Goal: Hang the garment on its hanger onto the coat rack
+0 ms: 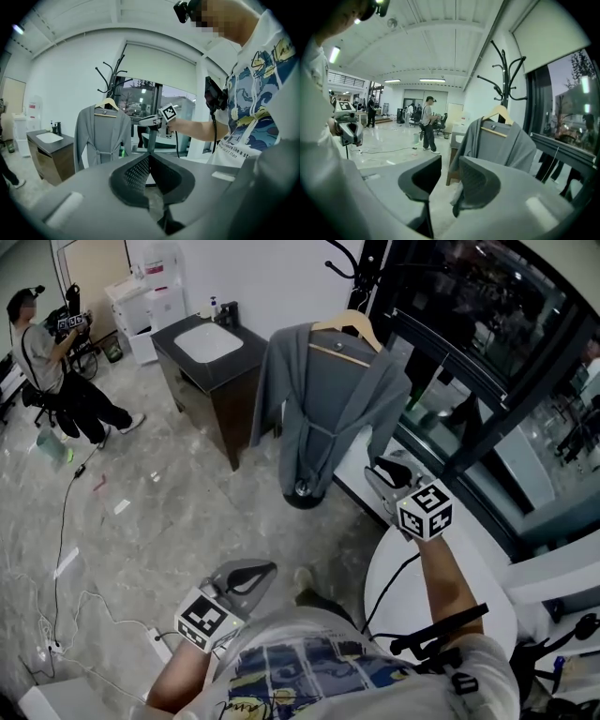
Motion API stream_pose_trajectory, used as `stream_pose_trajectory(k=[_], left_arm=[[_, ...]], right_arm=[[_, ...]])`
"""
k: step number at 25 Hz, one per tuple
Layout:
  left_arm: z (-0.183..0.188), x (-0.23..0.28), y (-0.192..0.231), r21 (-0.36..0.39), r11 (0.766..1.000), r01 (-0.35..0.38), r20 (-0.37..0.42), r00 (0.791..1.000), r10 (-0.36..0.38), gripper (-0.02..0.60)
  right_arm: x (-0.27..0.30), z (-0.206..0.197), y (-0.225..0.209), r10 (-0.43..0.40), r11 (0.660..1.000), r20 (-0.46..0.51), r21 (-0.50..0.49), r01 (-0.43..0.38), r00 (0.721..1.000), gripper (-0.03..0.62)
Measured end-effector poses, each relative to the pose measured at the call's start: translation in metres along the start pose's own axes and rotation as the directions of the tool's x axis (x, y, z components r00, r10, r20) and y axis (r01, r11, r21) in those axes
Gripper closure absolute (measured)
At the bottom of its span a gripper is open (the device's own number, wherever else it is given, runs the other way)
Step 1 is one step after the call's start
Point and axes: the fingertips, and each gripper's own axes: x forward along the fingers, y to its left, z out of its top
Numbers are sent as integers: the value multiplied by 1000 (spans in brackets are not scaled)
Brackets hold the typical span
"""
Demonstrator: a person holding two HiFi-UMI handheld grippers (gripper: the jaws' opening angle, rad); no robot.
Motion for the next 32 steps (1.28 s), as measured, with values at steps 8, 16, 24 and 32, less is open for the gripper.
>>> stream_pose_trajectory(k=[8,16,24,32], left_arm=[[-15,-15,-21,-1,999,45,-6,999,-45,578],[-23,-26,-34,1,998,60,-10,998,-60,578],[-25,-40,-43,15,998,55,-3,998,-55,578],[-29,-43,-55,17,998,64,-8,998,-63,578]], right_arm=[[-33,-35,108,58,995,4,78,-58,998,591],[-59,-53,173,101,984,-6,147,-99,995,591],[-65,-59,232,195,973,-22,130,-190,981,591],[-73,-52,254,254,952,24,171,-255,967,591]])
